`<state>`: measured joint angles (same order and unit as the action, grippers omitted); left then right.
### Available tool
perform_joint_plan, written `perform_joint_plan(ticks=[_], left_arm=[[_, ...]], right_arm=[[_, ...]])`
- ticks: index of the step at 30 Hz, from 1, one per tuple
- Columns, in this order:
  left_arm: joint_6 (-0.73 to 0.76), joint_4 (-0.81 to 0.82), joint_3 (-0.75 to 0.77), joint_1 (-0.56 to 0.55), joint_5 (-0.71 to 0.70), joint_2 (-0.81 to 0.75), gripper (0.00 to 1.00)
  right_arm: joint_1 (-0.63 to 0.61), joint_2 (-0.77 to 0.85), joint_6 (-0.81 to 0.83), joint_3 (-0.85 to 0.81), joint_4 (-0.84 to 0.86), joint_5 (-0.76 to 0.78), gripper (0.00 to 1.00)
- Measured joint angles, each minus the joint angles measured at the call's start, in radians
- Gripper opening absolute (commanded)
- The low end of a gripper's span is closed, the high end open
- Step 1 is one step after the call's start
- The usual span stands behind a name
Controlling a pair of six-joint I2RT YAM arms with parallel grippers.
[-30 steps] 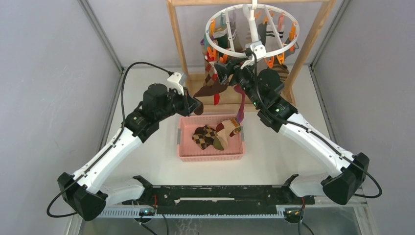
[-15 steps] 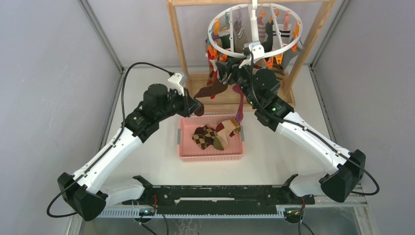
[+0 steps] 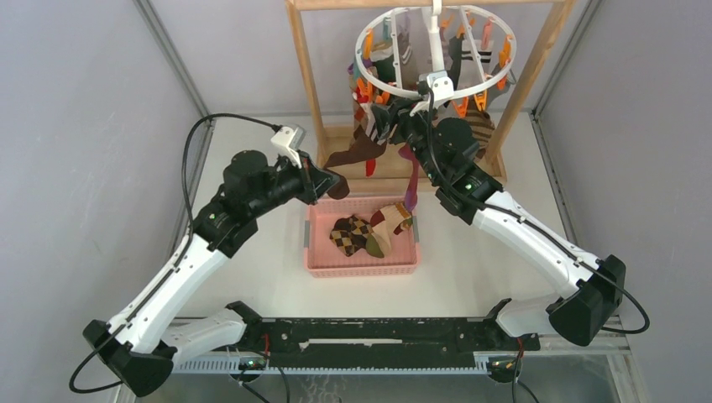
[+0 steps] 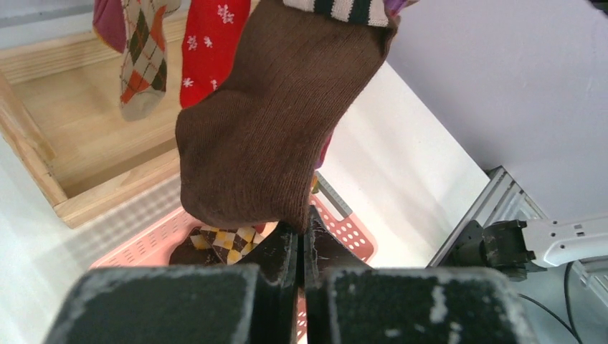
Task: Remove the socks clipped to the hanger
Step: Remove the sock from the hanger.
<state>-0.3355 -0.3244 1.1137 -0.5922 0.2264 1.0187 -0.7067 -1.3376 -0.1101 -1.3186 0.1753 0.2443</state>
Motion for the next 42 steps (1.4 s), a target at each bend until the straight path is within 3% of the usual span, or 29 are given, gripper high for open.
perform_joint_plan(ticks=[15,42], left_arm=[[-0.042,-0.021,-0.005,0.0,0.042,-0.116,0.01],[-0.058,-0.027,-0.022,0.0,0.097,-0.101,0.01]], right_arm=[[0.086,0.056,-0.06,0.064,0.008,-0.089,0.58],[0.126,0.043,-0.26,0.064,0.033,-0.203,0.57]])
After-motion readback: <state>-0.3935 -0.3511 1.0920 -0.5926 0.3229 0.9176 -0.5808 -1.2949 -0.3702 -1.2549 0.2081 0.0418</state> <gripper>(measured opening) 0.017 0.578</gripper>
